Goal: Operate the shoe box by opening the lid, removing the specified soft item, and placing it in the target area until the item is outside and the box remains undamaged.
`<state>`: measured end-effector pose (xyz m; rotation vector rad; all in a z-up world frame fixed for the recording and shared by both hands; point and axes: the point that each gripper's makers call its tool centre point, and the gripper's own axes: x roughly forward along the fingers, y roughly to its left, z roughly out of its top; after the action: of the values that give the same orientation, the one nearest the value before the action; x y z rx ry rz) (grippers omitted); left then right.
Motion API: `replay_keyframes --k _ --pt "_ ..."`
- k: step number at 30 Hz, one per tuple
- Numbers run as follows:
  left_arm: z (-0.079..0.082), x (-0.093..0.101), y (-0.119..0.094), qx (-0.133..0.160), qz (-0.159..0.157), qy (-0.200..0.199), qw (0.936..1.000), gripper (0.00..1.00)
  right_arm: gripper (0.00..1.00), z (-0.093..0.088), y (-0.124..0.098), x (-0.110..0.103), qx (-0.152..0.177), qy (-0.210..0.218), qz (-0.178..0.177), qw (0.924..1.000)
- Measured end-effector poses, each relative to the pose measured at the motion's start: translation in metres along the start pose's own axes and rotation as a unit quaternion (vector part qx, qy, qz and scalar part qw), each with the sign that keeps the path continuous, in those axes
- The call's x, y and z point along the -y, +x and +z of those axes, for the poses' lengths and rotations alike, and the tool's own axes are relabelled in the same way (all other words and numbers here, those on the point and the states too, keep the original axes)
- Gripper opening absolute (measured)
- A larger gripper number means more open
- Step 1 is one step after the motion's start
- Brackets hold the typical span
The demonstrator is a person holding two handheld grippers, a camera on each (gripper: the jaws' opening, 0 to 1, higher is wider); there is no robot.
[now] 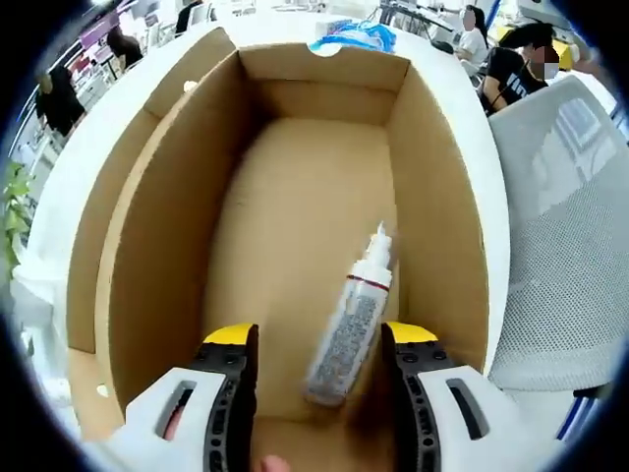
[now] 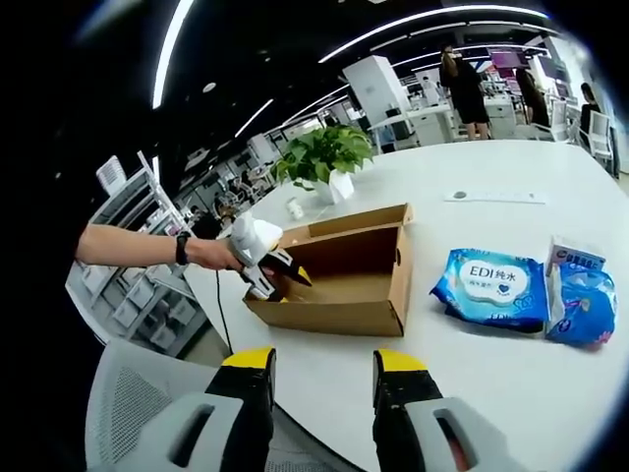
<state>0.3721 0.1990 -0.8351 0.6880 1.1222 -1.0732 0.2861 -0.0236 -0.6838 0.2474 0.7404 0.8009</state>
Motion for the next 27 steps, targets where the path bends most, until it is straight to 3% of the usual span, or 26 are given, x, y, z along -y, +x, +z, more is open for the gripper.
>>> replay_keyframes --k 9,14,22,24,27 --pt "0.006 0.003 -0.002 0.024 -0.009 -0.010 0.9996 0.51 0.37 -0.002 0.005 -0.002 -0.003 0.003 0.005 1.0000" --pt "0.007 0.005 0.003 0.011 -0.003 0.043 0.9990 0.50 0.37 -0.002 0.008 -0.004 -0.002 0.004 0.007 1.0000" --pt "0.017 0.007 0.009 0.009 -0.006 0.074 0.9972 0.44 0.36 -0.008 0.011 -0.009 -0.011 0.006 0.012 0.9998" --pt "0.017 0.009 0.011 0.002 -0.004 0.087 0.9962 0.41 0.36 -0.007 0.011 -0.010 -0.009 0.007 0.013 0.9998" --pt "0.014 0.012 0.013 -0.008 -0.007 0.104 0.9945 0.25 0.36 -0.008 0.011 -0.011 -0.008 0.008 0.013 0.9999"
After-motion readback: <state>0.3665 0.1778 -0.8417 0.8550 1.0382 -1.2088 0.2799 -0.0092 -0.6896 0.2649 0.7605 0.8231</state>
